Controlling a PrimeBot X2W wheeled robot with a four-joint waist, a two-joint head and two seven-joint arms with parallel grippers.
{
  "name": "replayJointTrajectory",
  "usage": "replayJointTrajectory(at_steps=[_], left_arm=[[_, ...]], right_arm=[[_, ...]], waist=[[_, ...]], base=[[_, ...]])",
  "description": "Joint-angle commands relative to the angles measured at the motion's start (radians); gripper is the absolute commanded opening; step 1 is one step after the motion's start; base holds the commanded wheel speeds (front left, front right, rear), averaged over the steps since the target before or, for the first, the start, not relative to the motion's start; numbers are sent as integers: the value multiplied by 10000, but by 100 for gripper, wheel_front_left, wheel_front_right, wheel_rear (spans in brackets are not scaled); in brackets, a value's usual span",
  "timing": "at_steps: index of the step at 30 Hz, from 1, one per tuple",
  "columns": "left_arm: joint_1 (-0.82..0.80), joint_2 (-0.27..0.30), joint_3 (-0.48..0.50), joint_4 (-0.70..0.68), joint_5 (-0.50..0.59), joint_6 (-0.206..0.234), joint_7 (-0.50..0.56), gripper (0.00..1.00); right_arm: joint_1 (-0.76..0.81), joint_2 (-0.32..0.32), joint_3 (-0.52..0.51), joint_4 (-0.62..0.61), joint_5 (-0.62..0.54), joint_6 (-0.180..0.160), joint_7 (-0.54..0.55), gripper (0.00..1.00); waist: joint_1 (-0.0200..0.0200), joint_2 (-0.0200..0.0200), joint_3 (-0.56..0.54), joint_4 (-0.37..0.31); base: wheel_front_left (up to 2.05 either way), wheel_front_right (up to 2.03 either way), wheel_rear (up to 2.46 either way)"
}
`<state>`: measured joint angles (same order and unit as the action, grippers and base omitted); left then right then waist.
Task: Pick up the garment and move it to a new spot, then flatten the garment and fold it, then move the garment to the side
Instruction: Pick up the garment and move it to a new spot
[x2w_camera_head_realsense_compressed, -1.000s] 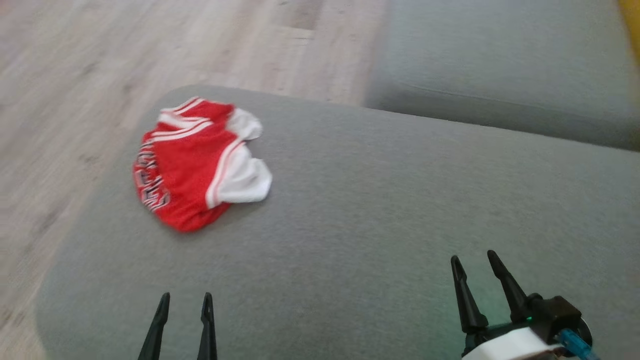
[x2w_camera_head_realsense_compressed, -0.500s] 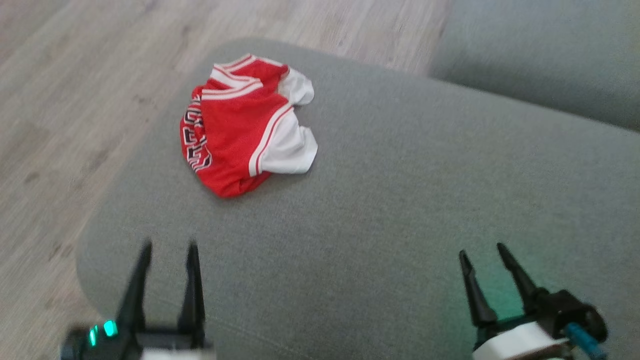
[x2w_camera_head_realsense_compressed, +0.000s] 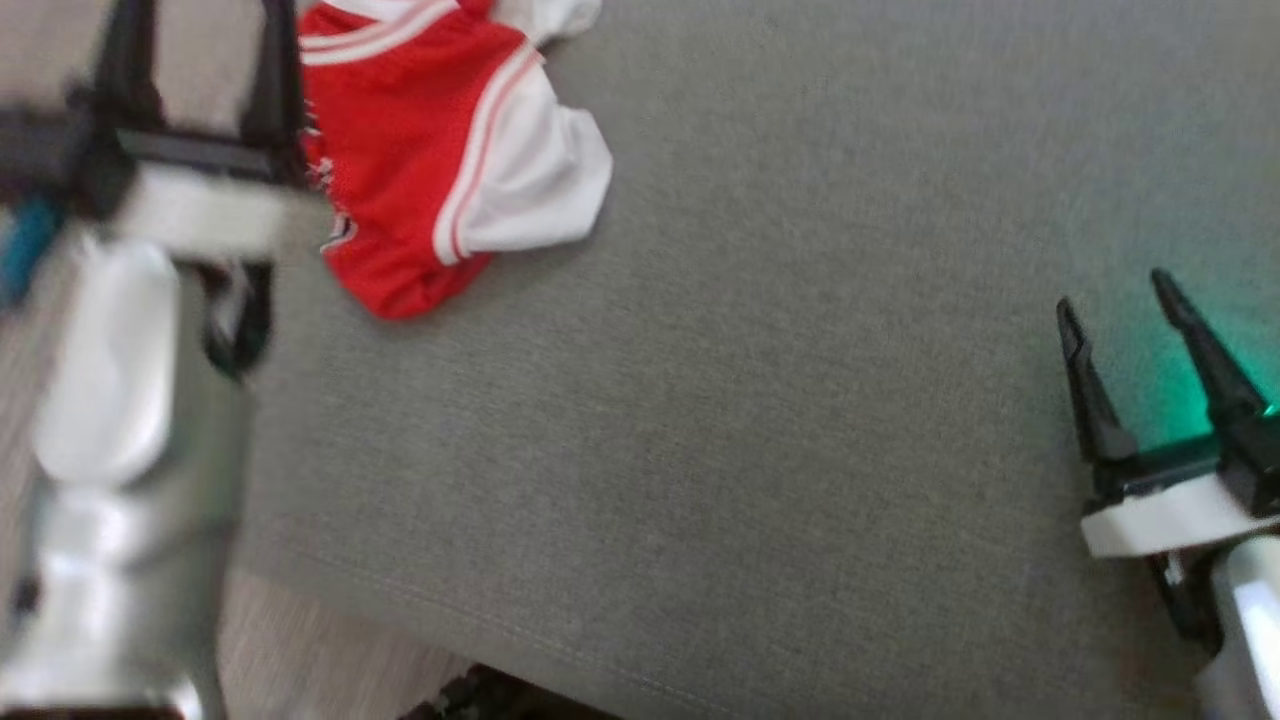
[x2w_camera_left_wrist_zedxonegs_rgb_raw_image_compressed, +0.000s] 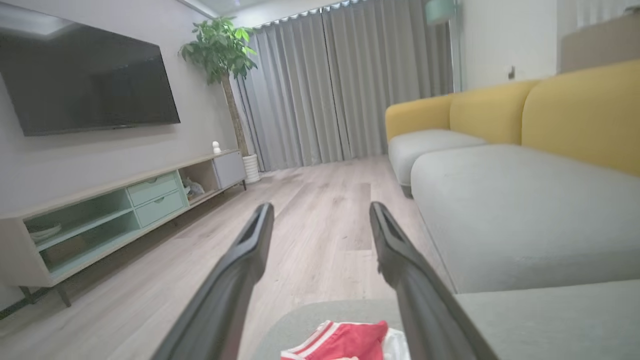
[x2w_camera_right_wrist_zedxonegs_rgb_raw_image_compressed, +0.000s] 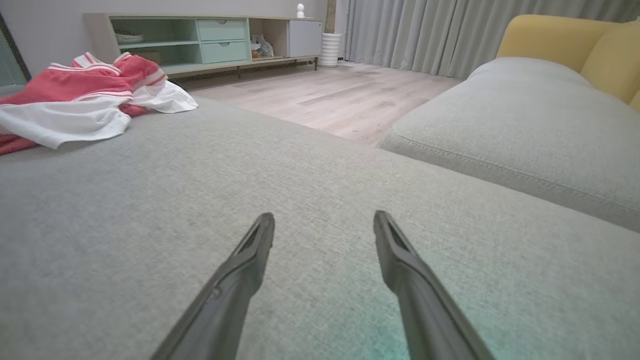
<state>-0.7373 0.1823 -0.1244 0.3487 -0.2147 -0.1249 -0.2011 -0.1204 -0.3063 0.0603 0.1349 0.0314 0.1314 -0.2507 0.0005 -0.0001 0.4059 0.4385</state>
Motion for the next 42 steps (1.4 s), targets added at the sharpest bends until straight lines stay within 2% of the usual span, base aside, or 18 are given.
replayJointTrajectory(at_steps=[1, 5, 9, 16, 17, 18, 19, 25, 33, 37, 42], left_arm=[[-389, 568, 300, 65, -84, -45, 90, 100], [-2088, 990, -89, 2502, -564, -53, 834, 100], [-3138, 1256, -608, 4539, -1355, -55, 1787, 100], [-3717, 1563, -1604, 6559, -2591, -56, 2697, 100], [-3736, 1613, -1750, 6673, -2748, -56, 2738, 51], [-3751, 1684, -1911, 6741, -2871, -56, 2722, 16], [-3774, 1764, -2050, 6779, -3006, -56, 2671, 0], [-4102, 2256, -2832, 6582, -3590, -57, 1955, 0], [-4652, 3009, -3898, 5594, -3866, -57, 1210, 0], [-4999, 3518, -4476, 4641, -3951, -57, 1127, 0], [-5342, 4006, -5045, 3316, -4065, -57, 1430, 0]], right_arm=[[-118, -183, 160, -378, -76, -7, -111, 100], [-213, -298, -44, -694, -185, -7, -111, 100], [-128, -361, -232, -1033, -297, -7, -111, 100], [91, -398, -604, -1606, -385, -7, -29, 100], [83, -368, -633, -1639, -395, -7, -29, 100], [70, -331, -648, -1656, -409, -7, -30, 100], [43, -282, -649, -1657, -416, -7, -33, 100], [-210, 98, -387, -1310, -452, -7, -76, 100], [-708, 783, 324, -682, -188, -7, -106, 100], [-834, 1371, 693, -521, 56, -7, -108, 100], [-661, 2003, 1071, -487, 455, -7, -109, 100]], waist=[[-5, 1, 959, -448], [-5, 1, 1560, -891], [-5, 1, 1988, -1353], [-5, 1, 2586, -1735], [-5, 1, 2621, -1746], [-5, 1, 2645, -1753], [-5, 1, 2658, -1759], [-5, 1, 2208, -1764], [-5, 1, 597, -2260], [-5, 1, -655, -2991], [-5, 1, -2213, -4354]], base=[[0, 0, 0], [0, 0, 0], [0, 0, 0], [0, 0, 0], [0, 0, 0], [0, 0, 0], [0, 0, 0], [0, 0, 0], [0, 0, 0], [0, 0, 0], [0, 0, 0]])
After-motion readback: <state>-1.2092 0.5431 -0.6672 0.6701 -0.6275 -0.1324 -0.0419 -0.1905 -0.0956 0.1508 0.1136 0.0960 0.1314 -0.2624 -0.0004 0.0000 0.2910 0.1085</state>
